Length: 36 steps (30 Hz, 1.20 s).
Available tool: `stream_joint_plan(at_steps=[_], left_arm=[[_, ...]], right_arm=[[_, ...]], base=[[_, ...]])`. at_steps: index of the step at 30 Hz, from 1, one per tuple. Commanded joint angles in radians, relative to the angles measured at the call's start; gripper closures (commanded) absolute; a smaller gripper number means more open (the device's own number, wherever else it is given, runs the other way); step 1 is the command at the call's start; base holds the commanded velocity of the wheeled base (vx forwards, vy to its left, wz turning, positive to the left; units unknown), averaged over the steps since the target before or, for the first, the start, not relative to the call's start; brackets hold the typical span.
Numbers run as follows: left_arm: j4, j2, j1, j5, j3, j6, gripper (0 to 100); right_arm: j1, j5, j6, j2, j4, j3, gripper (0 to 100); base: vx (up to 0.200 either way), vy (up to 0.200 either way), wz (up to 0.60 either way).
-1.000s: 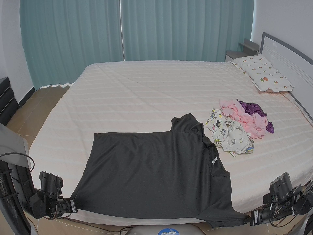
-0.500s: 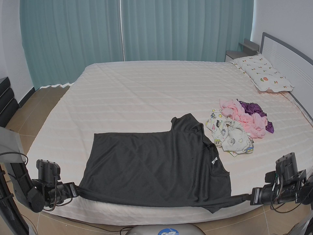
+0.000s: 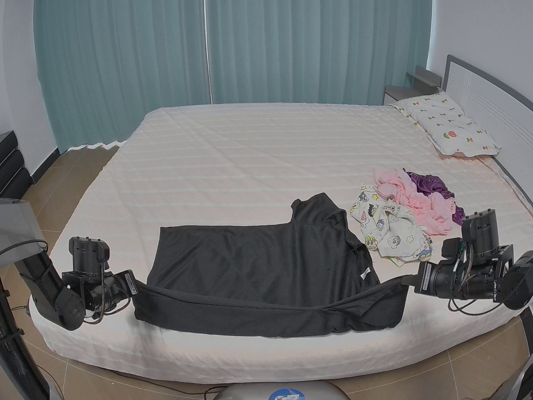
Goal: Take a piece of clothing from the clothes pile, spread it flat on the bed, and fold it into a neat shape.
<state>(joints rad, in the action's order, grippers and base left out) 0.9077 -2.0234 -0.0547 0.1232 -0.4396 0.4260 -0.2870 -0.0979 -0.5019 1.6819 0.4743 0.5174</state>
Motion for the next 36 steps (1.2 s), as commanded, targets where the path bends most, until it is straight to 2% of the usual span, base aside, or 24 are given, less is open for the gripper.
stream_joint_plan(at_steps=[1,4,18,24,29,30,36], left_arm=[[-0.009,-0.09,0.001,0.009,-0.102,0.002,100],[-0.024,-0.135,-0.001,0.009,-0.153,0.008,100],[-0.059,-0.316,-0.002,0.013,-0.347,0.047,100],[-0.145,-0.359,-0.004,0.032,-0.458,0.08,100],[-0.19,-0.376,-0.004,0.032,-0.495,0.093,100],[-0.193,-0.379,-0.004,0.032,-0.499,0.096,0],[-0.199,-0.379,-0.002,0.032,-0.501,0.132,0]], right_arm=[[0.039,0.003,0.0,0.125,0.001,0.113,100],[0.06,0.001,0.002,0.183,0.003,0.171,100],[0.055,0.0,-0.003,0.358,0.017,0.322,100],[0.054,0.0,-0.006,0.429,0.017,0.368,100],[0.052,0.003,-0.012,0.447,0.027,0.381,100],[0.052,0.003,-0.015,0.447,0.033,0.381,100],[0.052,0.007,-0.055,0.437,0.099,0.363,100]], base=[[0.0,0.0,0.0],[0.0,0.0,0.0],[0.0,0.0,0.0],[0.0,0.0,0.0],[0.0,0.0,0.0],[0.0,0.0,0.0],[0.0,0.0,0.0]])
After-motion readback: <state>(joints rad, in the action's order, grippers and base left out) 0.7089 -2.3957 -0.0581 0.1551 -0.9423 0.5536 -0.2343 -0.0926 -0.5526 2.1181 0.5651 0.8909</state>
